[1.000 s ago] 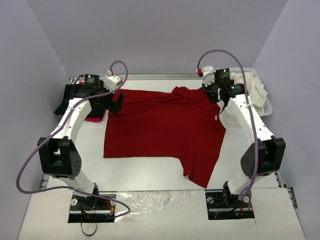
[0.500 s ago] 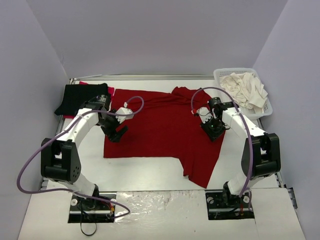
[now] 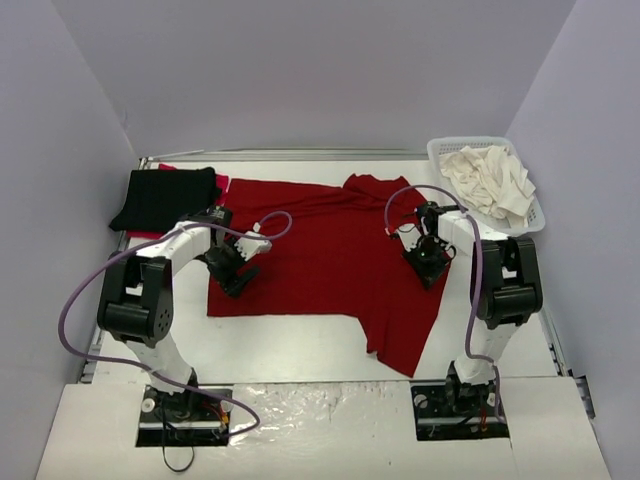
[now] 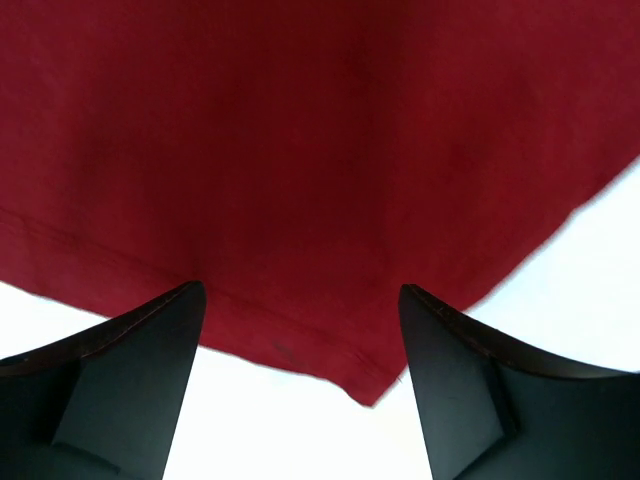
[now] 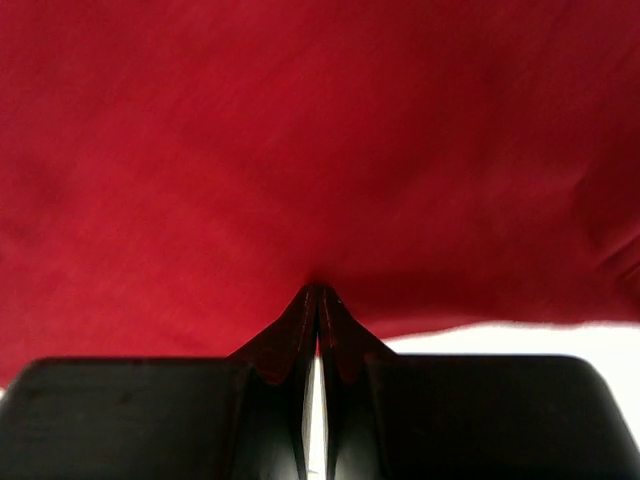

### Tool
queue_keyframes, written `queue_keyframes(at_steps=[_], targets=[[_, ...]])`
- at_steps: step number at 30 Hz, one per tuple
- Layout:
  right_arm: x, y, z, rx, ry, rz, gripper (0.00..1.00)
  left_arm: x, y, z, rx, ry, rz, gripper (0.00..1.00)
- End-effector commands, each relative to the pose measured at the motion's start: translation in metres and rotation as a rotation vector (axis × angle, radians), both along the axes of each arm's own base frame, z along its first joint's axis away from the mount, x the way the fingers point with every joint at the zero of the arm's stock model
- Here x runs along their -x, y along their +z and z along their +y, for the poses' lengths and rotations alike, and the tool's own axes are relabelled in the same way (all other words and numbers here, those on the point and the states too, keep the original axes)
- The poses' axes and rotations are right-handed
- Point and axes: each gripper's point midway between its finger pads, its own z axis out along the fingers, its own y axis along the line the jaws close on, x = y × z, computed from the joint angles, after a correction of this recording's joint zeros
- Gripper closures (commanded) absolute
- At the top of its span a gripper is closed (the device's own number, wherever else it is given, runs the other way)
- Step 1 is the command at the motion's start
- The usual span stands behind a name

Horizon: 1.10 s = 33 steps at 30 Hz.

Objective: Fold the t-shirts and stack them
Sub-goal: Flatten out the tshirt

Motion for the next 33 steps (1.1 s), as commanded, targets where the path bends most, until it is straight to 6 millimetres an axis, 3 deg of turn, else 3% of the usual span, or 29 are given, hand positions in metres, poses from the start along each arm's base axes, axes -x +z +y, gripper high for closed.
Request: queue_keyframes(at_steps=[1, 5, 8, 9, 13, 17, 22, 26, 33], targets=[[-0.023, 0.001, 0.0, -0.014, -0.014, -0.026, 1.0, -0.037, 0.012, -0.005, 0.009, 0.026, -0.104, 0.24], [-0.023, -0.019, -0.007, 0.009, -0.022, 0.029, 1.0, -0.05, 0.001, 0.0, -0.028, 0.045, -0.118, 0.25], [-0.012, -0.03, -0.014, 0.031, -0.015, 0.075, 1.0, -0.044, -0.013, 0.006, -0.064, 0.028, -0.076, 0.28], [-0.008, -0.032, -0.015, 0.034, -0.012, 0.084, 1.0, -0.035, -0.021, 0.009, -0.083, 0.019, -0.024, 0.31], [0.009, -0.034, -0.022, 0.054, -0.001, 0.118, 1.0, -0.006, -0.034, 0.016, -0.116, -0.032, 0.09, 0.61], [0.032, -0.034, -0.03, 0.086, 0.017, 0.152, 1.0, 0.033, -0.04, 0.023, -0.133, -0.079, 0.189, 0.73], [0.052, -0.034, -0.036, 0.113, 0.042, 0.201, 1.0, 0.074, -0.034, 0.022, -0.138, -0.166, 0.261, 0.75], [0.063, -0.032, -0.037, 0.113, 0.051, 0.232, 1.0, 0.106, -0.028, 0.016, -0.096, -0.214, 0.346, 0.68], [0.085, -0.027, -0.038, 0.125, 0.072, 0.292, 1.0, 0.134, -0.02, 0.009, -0.044, -0.268, 0.41, 0.68]])
